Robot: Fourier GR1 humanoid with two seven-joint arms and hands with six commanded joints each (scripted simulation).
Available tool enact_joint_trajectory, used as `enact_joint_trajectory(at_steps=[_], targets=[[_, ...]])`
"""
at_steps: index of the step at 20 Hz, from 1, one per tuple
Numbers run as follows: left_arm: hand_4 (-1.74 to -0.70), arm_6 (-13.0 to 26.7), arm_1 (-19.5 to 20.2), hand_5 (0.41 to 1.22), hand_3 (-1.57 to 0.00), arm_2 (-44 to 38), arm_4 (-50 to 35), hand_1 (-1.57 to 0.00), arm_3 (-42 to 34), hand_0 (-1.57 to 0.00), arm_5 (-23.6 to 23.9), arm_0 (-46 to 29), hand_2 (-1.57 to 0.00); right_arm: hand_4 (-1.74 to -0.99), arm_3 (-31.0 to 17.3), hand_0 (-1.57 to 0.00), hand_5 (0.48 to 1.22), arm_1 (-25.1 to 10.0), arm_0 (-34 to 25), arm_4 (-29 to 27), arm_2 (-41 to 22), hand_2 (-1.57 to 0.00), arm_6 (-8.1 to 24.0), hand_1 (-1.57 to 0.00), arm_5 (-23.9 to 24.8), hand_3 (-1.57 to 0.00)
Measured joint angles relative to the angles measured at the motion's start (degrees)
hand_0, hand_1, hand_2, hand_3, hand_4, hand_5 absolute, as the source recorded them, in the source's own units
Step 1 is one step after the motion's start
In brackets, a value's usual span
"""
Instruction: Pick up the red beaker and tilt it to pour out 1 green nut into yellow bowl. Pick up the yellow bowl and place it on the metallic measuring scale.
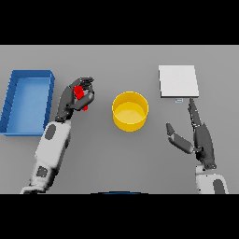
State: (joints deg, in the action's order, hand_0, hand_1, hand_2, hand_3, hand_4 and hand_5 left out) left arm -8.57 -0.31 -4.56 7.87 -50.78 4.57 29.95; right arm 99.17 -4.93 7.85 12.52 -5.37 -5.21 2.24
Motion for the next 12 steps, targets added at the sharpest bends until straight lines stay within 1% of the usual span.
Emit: enact_joint_trajectory(at_steps=[1, 2, 3, 5, 6, 7, 8, 9, 10, 11, 12], targets=[[-1.54, 0.1, 0.3, 0.997, -0.84, -0.1, 0.8, -0.87, 1.3, -0.84, 1.0, 0.8, -0.9, -1.256, -0.3, 0.0, 0.646, -0.2, 0.2, 0.1, 0.2, 0.0, 0.1, 0.0, 0.1, 0.0], [-1.57, 0.0, -0.1, 1.042, -0.93, 0.3, 1.5, -1.01, 1.7, -0.99, 1.5, 1.3, -1.03, -1.254, -0.3, 0.0, 0.645, 0.1, 0.8, 0.3, -0.1, 0.0, -0.5, 0.0, 0.0, 0.0], [-1.6, 0.3, 0.1, 1.078, -0.97, 0.7, 2.3, -1.12, 2.2, -1.11, 1.4, 2.0, -1.14, -1.252, -0.7, 0.0, 0.644, 0.0, 0.8, 0.0, 0.2, 0.0, -0.8, 0.0, 0.1, 0.0], [-1.54, -0.1, 0.7, 1.129, -1.19, 1.7, 2.9, -1.29, 1.9, -1.27, 0.8, 1.6, -1.3, -1.254, -0.2, 0.0, 0.644, 0.2, 0.7, 0.3, -0.1, 0.0, -0.8, 0.0, 0.2, 0.0], [-1.52, -0.4, 0.3, 1.148, -1.27, 2.0, 3.4, -1.34, 1.8, -1.33, 0.8, 1.4, -1.35, -1.259, -0.6, 0.0, 0.646, 1.0, 0.9, 0.7, -0.7, 0.0, -0.6, 0.0, 0.4, 0.0], [-1.51, -0.6, -0.1, 1.162, -1.33, 2.0, 3.4, -1.39, 1.4, -1.38, 0.8, 1.1, -1.4, -1.257, -0.7, 0.0, 0.645, 0.7, 0.8, 0.5, -0.2, 0.0, -0.6, 0.0, 0.6, 0.0], [-1.55, 0.4, -0.5, 1.159, -1.38, 2.0, 3.6, -1.42, 0.8, -1.42, 0.9, 0.8, -1.43, -1.258, -0.7, 0.0, 0.644, 0.7, 0.9, 0.5, -0.2, 0.0, -0.9, 0.0, 0.7, 0.0], [-1.59, 0.5, -0.7, 1.151, -1.41, 2.0, 3.3, -1.45, 0.0, -1.45, 1.6, 0.3, -1.46, -1.257, -0.1, 0.0, 0.643, 0.8, 0.9, 0.0, -0.1, 0.0, -1.2, 0.0, 0.5, 0.0], [-1.62, -0.2, -0.9, 1.14, -1.45, 1.8, 2.5, -1.48, -0.7, -1.47, 1.8, -0.1, -1.48, -1.26, -0.1, 0.0, 0.643, 0.7, 1.0, -0.2, 0.0, 0.0, -0.7, 0.0, 0.4, 0.0], [-1.64, -0.7, -1.0, 1.132, -1.47, 1.7, 1.8, -1.5, -1.5, -1.49, 2.2, 0.1, -1.5, -1.262, -0.1, 0.0, 0.646, 0.6, 1.2, -0.5, 0.1, 0.0, -0.9, 0.0, 0.2, 0.0], [-1.66, -1.7, -1.2, 1.128, -1.49, 1.3, 1.0, -1.51, -1.4, -1.51, 2.4, 0.2, -1.51, -1.258, -0.4, 0.0, 0.646, 1.0, 0.5, 0.3, -0.3, 0.0, -0.7, 0.0, 0.7, 0.0]])
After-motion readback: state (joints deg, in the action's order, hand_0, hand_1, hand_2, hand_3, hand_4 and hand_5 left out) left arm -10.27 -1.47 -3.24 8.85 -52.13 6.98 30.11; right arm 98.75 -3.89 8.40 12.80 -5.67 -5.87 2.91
